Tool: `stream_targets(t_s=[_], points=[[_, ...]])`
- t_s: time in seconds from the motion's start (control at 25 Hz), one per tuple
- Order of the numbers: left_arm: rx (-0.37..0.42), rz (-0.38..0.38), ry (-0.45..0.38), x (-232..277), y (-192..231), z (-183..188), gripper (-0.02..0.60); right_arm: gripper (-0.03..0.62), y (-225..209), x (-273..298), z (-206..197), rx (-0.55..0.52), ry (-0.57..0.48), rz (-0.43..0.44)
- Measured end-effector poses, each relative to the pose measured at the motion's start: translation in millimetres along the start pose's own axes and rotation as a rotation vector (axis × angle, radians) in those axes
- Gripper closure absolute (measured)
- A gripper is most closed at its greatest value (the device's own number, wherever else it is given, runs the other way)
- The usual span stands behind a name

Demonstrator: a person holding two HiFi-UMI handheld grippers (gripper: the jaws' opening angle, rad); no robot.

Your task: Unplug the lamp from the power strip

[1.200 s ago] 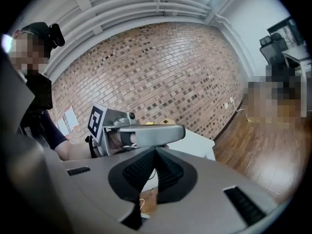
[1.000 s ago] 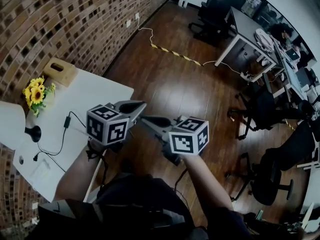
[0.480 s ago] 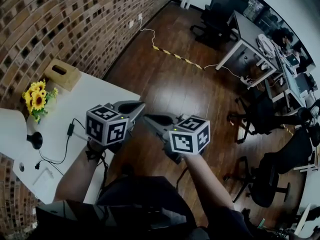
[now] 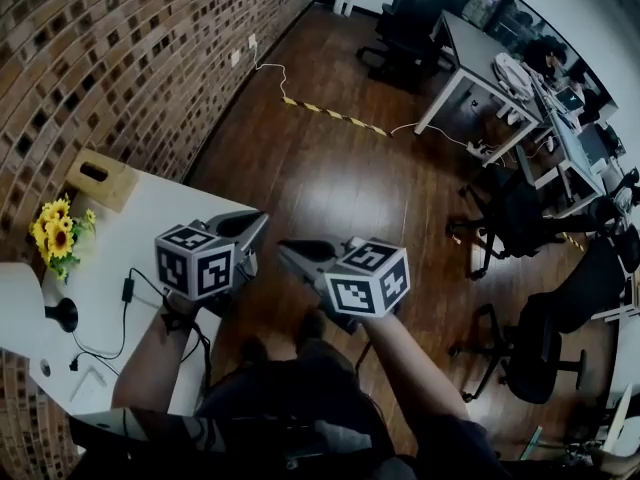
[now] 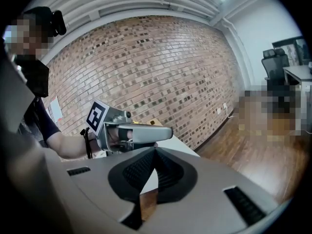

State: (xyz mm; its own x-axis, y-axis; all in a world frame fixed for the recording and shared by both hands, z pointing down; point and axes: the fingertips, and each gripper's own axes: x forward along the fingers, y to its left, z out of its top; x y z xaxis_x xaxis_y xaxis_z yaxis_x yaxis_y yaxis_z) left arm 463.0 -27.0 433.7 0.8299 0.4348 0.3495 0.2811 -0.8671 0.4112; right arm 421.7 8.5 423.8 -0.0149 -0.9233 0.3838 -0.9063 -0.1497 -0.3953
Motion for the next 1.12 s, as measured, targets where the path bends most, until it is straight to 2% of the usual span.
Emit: stream_targets(t_s=[0.36, 0.6, 0.84, 1.12], points=[[0.017, 0.073, 0.012, 56.4, -4.4, 19.6, 0.561, 0.608, -66.9, -28.5, 27.7, 0.008, -0.047, 0.057], [-0.013, 0.135, 0.039, 84.2, -3.1, 13.8, 0.561, 0.608, -106.9, -37.2, 28.2, 0.034, -0.038, 0.099], [-0.041, 0.234, 0.038, 83.8, 7.9, 12.4, 0.561, 0.608, -129.1, -34.1, 28.4, 0.045, -0.022, 0.138], [-0.095, 0.364, 0.007, 48.2, 26.8, 4.8, 0.561, 0.608, -111.7, -1.9, 25.8, 0.045, 0.032, 0.276]])
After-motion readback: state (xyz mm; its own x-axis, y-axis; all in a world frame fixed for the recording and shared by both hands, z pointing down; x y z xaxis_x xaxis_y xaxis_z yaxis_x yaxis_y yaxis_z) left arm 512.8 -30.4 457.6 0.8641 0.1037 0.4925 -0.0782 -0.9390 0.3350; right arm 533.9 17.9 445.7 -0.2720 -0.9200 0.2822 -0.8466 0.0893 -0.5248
